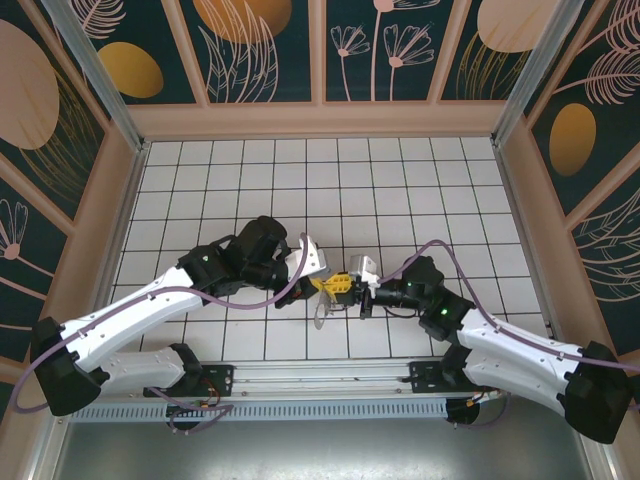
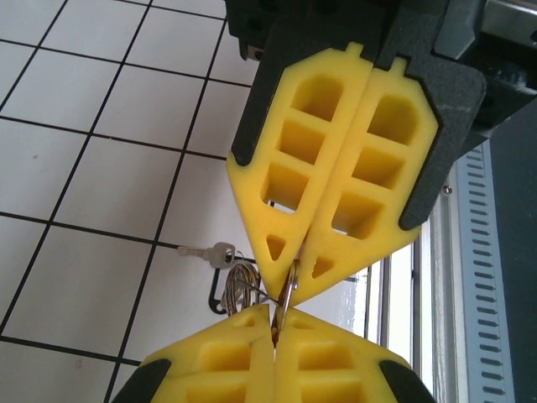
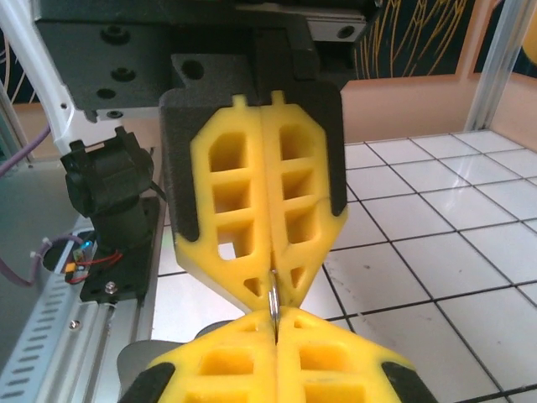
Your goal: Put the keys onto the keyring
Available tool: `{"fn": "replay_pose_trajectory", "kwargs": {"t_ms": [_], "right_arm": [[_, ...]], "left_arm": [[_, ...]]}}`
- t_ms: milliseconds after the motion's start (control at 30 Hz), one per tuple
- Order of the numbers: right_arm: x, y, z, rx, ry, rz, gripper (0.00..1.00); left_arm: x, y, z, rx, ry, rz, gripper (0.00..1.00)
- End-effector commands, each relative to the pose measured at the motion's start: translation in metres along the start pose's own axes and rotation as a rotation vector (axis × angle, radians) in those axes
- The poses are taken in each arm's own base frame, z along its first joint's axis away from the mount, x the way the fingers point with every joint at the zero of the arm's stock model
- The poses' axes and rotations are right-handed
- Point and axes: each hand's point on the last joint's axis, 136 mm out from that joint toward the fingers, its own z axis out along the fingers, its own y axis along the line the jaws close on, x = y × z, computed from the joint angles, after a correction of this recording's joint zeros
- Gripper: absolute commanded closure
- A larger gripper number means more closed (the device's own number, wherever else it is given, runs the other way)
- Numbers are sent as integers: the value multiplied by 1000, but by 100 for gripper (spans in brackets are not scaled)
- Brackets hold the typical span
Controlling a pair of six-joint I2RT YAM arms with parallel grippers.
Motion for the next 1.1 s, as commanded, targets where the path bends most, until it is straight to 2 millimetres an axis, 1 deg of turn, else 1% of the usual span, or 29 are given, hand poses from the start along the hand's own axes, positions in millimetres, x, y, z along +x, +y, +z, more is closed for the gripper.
{"fn": "replay_pose_trajectory", "kwargs": {"t_ms": [0,100,167,200,300,400,467,567,700,800,933,1067], "right_arm": [[-25,1,1,-2,-74,-58,100],[-24,0,0,10,-76,-62,100],[-26,0,-4,23,-93,-71,100],[-28,1,-6,25,-107,-80,100],[-39,9,-13,2,-166,-96,100],[-50,18,-20,-36,-227,-103,100],[-57,22,-23,-54,-268,-102,100],[-62,25,-25,-76,-306,-89,100],[-70,30,-31,-104,-381,-76,100],[-72,33,-31,-128,-398,-69,100],[-74,33,-32,-129,-404,-71,100],[-77,34,-35,-132,-421,-75,100]], "left_arm": [[-15,-4,-4,16,-33,36,100],[-20,-4,-8,6,-65,38,100],[-26,-7,-12,10,-118,38,100],[-31,-9,-16,12,-159,37,97],[-38,-17,-25,24,-277,23,81],[-46,-27,-36,59,-397,18,74],[-49,-32,-40,76,-444,17,73],[-51,-35,-45,86,-480,20,72],[-53,-38,-45,108,-491,26,72],[-55,-38,-46,105,-497,32,72],[-56,-38,-44,115,-502,39,77],[-55,-38,-42,117,-499,39,78]]}}
